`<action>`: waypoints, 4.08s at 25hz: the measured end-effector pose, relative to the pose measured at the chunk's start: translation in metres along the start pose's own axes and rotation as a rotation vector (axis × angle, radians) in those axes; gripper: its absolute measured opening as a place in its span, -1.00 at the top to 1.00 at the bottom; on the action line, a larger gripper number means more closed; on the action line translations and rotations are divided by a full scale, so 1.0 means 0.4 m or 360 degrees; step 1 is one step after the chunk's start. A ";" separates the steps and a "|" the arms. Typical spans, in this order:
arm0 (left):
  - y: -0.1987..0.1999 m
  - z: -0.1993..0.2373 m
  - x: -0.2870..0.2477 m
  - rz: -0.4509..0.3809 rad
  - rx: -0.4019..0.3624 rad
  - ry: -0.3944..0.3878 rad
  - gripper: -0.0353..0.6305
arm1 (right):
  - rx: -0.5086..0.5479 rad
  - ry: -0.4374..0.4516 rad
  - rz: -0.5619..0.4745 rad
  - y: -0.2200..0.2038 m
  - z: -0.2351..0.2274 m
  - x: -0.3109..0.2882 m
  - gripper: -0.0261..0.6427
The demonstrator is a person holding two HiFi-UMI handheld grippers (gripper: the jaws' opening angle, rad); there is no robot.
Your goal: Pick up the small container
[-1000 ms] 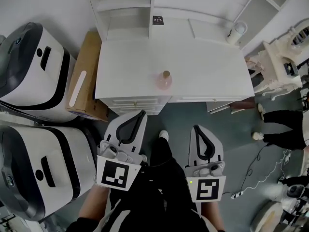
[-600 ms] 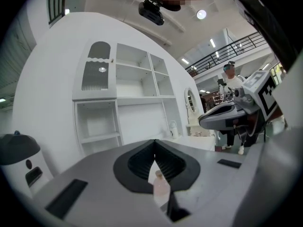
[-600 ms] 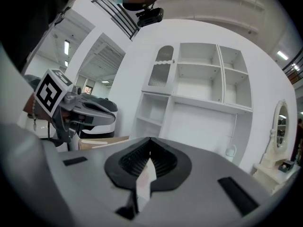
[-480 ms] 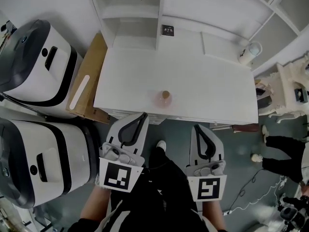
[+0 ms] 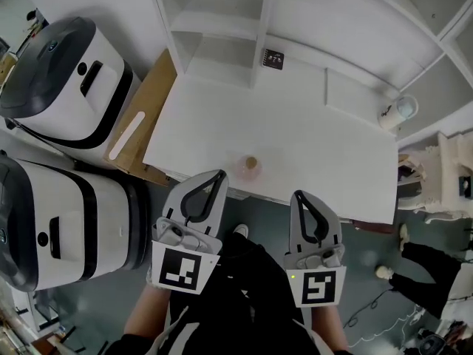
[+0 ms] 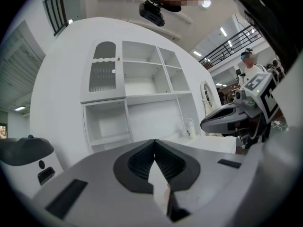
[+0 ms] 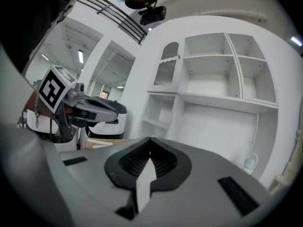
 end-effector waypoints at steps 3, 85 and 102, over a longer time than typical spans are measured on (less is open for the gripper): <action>0.007 -0.004 -0.017 0.0006 -0.0010 0.0034 0.89 | -0.0016 0.0036 -0.0002 -0.010 -0.020 -0.009 0.91; -0.188 0.160 -0.094 0.0268 0.0033 0.0044 0.89 | -0.0270 0.0477 0.0541 -0.488 0.133 -0.297 0.48; -0.361 0.048 -0.119 0.0334 0.0140 -0.0278 0.89 | -0.0306 0.0504 0.0478 -0.492 0.128 -0.308 0.49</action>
Point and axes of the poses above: the fingertips, and each gripper's own axes: x backward along the fingers, z to its left, y out of its top, the point moved 6 cm from there along x, backward along the fingers, and after that the axes turned 10 degrees about -z, right-handed, at the moved point
